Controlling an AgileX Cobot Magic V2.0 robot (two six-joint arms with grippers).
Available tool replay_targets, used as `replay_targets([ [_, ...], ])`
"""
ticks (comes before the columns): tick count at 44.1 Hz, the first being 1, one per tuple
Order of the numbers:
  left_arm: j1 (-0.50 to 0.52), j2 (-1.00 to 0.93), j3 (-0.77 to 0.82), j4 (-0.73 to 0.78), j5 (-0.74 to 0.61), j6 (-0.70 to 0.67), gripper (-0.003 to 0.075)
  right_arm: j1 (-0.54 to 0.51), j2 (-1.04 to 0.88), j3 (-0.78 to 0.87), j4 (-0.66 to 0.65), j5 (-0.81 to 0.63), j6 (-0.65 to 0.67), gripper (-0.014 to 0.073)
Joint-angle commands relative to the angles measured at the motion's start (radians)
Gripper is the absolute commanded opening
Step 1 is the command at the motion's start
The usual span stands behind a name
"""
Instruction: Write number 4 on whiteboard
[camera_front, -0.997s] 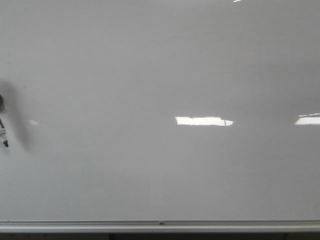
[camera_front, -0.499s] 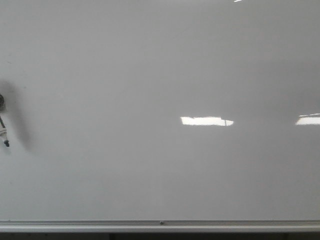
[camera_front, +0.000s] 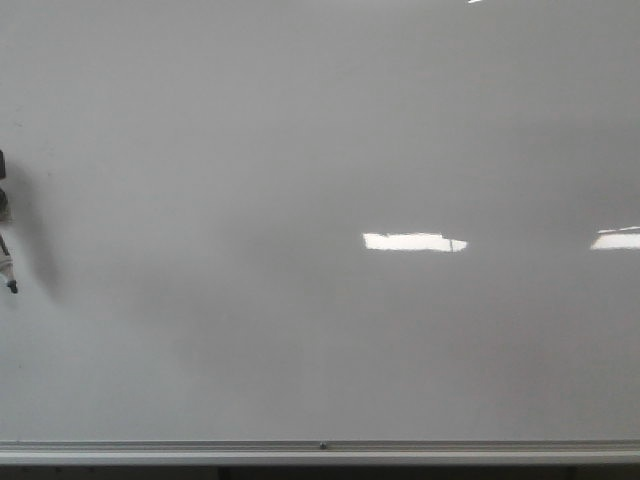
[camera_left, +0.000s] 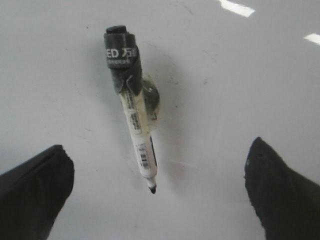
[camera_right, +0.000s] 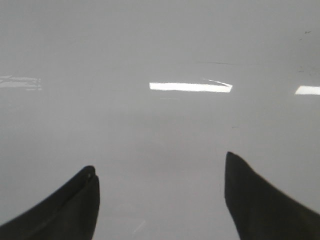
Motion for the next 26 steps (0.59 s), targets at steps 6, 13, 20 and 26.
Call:
replay_targets([
  [6, -0.009, 0.142, -0.078, -0.012, -0.150, -0.011, 0.0654, -0.005, 0.018, -0.036, -0.003, -0.074, -0.002, 0.0546],
  [13, -0.009, 0.227, -0.121, -0.029, -0.154, -0.016, 0.0650, -0.005, 0.018, -0.036, -0.003, -0.074, -0.002, 0.0546],
  [20, -0.009, 0.282, -0.155, -0.030, -0.166, -0.018, 0.0622, -0.005, 0.018, -0.036, -0.003, -0.074, -0.002, 0.0546],
  [26, -0.009, 0.306, -0.174, -0.030, -0.171, -0.018, 0.0564, -0.005, 0.018, -0.036, -0.003, -0.074, -0.002, 0.0546],
])
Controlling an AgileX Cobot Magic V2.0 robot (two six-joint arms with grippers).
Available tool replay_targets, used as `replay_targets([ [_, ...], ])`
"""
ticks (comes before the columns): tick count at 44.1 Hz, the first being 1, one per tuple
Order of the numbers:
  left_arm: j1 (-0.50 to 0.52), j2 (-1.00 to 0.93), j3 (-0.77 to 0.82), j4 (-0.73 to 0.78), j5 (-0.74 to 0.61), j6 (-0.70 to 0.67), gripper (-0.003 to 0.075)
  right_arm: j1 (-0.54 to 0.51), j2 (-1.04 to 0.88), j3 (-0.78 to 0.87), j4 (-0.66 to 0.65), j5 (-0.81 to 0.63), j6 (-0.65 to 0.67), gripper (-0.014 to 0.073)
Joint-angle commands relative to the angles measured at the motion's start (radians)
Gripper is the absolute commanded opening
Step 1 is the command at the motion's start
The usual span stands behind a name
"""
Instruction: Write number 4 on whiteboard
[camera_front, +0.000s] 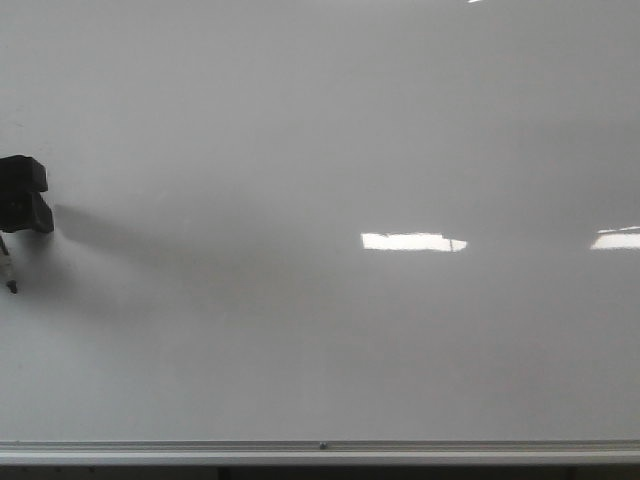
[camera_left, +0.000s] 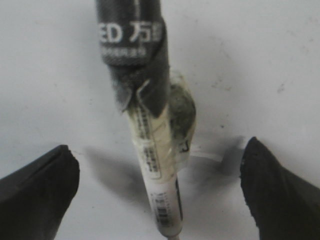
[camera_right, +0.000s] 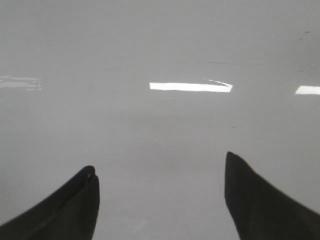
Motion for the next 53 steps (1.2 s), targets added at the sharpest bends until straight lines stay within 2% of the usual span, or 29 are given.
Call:
replay_targets([
  [1, -0.008, -0.014, -0.038, -0.007, -0.074, -0.010, 0.0552, -0.005, 0.018, -0.036, -0.003, -0.074, -0.002, 0.0546],
  [10, -0.008, 0.008, -0.048, -0.007, -0.067, -0.058, 0.0446, -0.005, 0.018, -0.036, -0.003, -0.074, -0.002, 0.0546],
  [15, -0.008, 0.008, -0.048, -0.007, -0.057, -0.058, 0.0352, -0.005, 0.018, -0.036, -0.003, -0.074, -0.002, 0.0546],
  [20, -0.008, 0.008, -0.048, -0.007, -0.038, -0.058, 0.0202, -0.005, 0.018, -0.036, -0.003, -0.074, -0.002, 0.0546],
  [25, -0.008, 0.006, -0.048, -0.003, -0.027, -0.058, 0.0000, -0.005, 0.018, -0.036, -0.003, -0.074, -0.002, 0.0546],
  [26, -0.008, 0.006, -0.049, 0.002, -0.023, -0.058, -0.0019, -0.005, 0.018, -0.036, -0.003, -0.074, -0.002, 0.0546],
  [31, -0.008, -0.022, -0.068, 0.106, 0.049, -0.058, -0.0020, -0.005, 0.018, -0.036, -0.003, -0.074, -0.002, 0.0546],
  [36, -0.012, -0.071, -0.132, 0.269, 0.234, -0.052, -0.0020, -0.005, 0.018, -0.036, -0.003, -0.074, -0.002, 0.0546],
  [39, -0.028, -0.098, -0.187, 0.357, 0.420, -0.026, -0.0020, -0.005, 0.018, -0.036, -0.003, -0.076, -0.002, 0.0546],
  [41, -0.044, -0.111, -0.240, 0.362, 0.548, 0.054, -0.0020, -0.005, 0.018, -0.036, -0.003, -0.080, -0.002, 0.0546],
  [45, -0.085, -0.119, -0.327, 0.310, 0.801, 0.269, -0.0020, -0.005, 0.018, -0.036, -0.003, -0.085, -0.002, 0.0546],
  [53, -0.162, -0.119, -0.449, 0.016, 1.115, 0.706, -0.0020, -0.005, 0.018, -0.036, -0.003, -0.081, -0.002, 0.0546],
])
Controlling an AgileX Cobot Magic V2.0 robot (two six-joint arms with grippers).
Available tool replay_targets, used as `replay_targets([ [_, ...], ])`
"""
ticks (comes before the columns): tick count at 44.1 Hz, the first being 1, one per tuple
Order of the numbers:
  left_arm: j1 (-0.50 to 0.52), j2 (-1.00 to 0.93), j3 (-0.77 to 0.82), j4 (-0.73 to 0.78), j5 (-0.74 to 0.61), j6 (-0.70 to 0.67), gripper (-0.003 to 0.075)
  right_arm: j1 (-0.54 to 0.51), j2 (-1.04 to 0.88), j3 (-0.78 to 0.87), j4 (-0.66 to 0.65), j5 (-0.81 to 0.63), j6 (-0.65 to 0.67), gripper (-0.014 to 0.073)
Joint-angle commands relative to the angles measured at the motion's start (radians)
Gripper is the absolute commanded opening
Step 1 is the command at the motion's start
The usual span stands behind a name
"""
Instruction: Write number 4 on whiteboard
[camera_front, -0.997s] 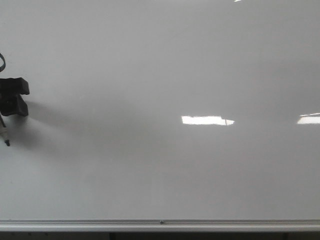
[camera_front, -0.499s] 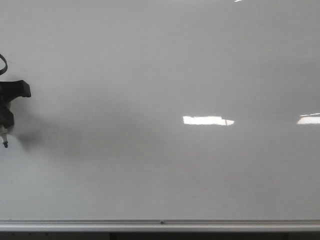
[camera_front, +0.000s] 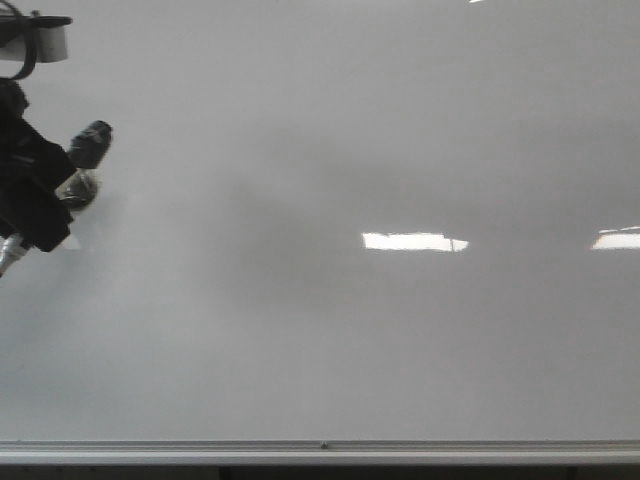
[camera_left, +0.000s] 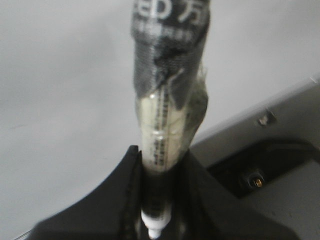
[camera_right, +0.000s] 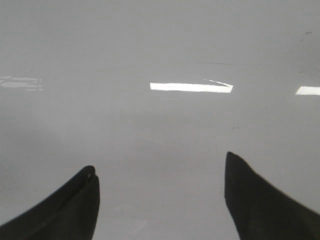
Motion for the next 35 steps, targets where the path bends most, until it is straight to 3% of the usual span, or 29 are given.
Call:
replay_targets([
  [1, -0.044, -0.041, -0.080, -0.178, 0.166, 0.272, -0.0020, -0.005, 0.018, -0.036, -0.003, -0.080, -0.002, 0.0546],
  [5, -0.089, -0.041, -0.116, -0.316, 0.311, 0.457, -0.0020, -0.005, 0.018, -0.036, 0.004, -0.074, -0.002, 0.0546],
  [10, -0.148, -0.041, -0.147, -0.376, 0.477, 0.617, -0.0020, -0.005, 0.024, -0.036, 0.018, -0.056, -0.002, 0.0546],
  [21, -0.261, -0.042, -0.164, -0.367, 0.527, 0.666, -0.0020, 0.011, 0.124, -0.083, 0.116, 0.034, -0.045, 0.0546],
  [24, -0.279, -0.042, -0.164, -0.367, 0.527, 0.666, -0.0020, 0.042, 0.195, -0.129, 0.184, 0.099, -0.127, 0.0546],
  [35, -0.290, -0.042, -0.164, -0.367, 0.527, 0.666, -0.0020, 0.214, 0.532, -0.354, 0.615, 0.415, -0.586, 0.0546],
])
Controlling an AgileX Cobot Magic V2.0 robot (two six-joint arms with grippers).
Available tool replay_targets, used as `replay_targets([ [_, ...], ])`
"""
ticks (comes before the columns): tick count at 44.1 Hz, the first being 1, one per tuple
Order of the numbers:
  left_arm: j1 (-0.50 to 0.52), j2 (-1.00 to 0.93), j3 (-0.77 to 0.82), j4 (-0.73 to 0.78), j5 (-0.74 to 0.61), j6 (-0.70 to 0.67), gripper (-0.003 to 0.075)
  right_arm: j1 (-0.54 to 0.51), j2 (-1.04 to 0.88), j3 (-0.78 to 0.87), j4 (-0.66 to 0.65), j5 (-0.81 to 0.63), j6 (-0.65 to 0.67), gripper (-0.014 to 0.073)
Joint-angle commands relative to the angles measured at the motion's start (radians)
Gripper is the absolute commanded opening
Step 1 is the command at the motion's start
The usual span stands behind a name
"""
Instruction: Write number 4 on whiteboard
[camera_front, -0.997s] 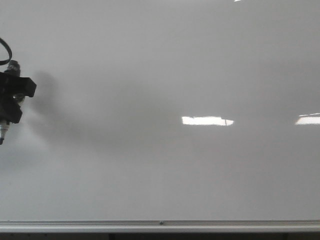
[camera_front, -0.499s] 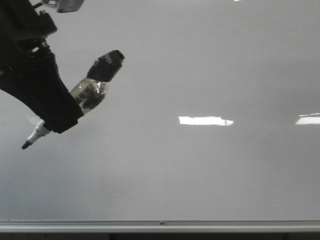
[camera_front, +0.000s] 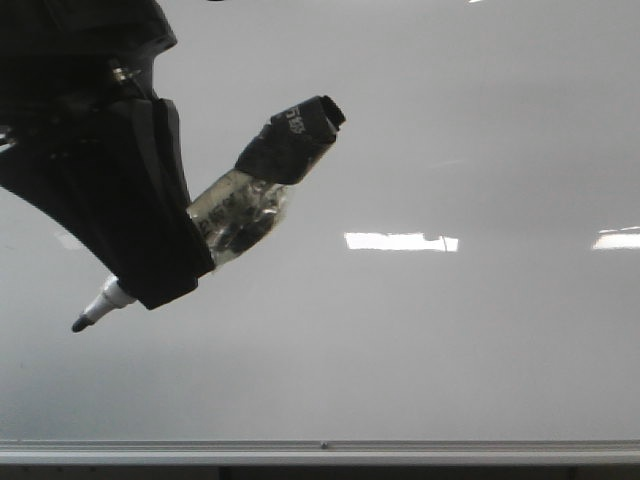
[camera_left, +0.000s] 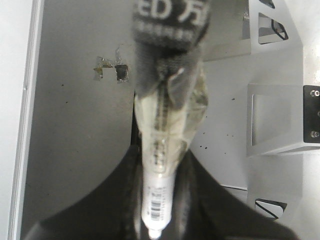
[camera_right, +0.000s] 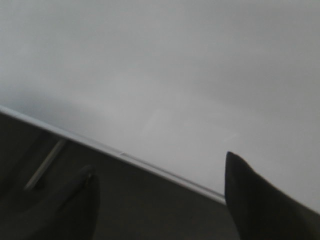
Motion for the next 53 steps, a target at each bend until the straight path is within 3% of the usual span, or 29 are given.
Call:
replay_targets([
  [1, -0.006, -0.039, -0.031, -0.044, 0.051, 0.002, -0.0020, 0.059, 0.126, -0.112, 0.211, 0.088, -0.223, 0.0546],
  [9, -0.006, -0.039, -0.031, -0.044, 0.051, 0.003, -0.0020, 0.100, 0.313, -0.221, 0.371, 0.269, -0.429, 0.0549],
  [20, -0.006, -0.039, -0.031, -0.044, 0.051, 0.003, -0.0020, 0.177, 0.509, -0.276, 0.480, 0.288, -0.602, 0.0549],
  [43, -0.006, -0.039, -0.031, -0.059, 0.051, 0.003, -0.0020, 0.342, 0.711, -0.370, 0.496, 0.239, -0.635, 0.0545],
  [48, -0.006, -0.039, -0.031, -0.058, 0.051, 0.003, -0.0020, 0.344, 0.726, -0.369, 0.496, 0.239, -0.635, 0.0480],
  [53, -0.006, -0.039, -0.031, -0.058, 0.051, 0.003, -0.0020, 0.344, 0.729, -0.369, 0.496, 0.248, -0.635, 0.0314],
])
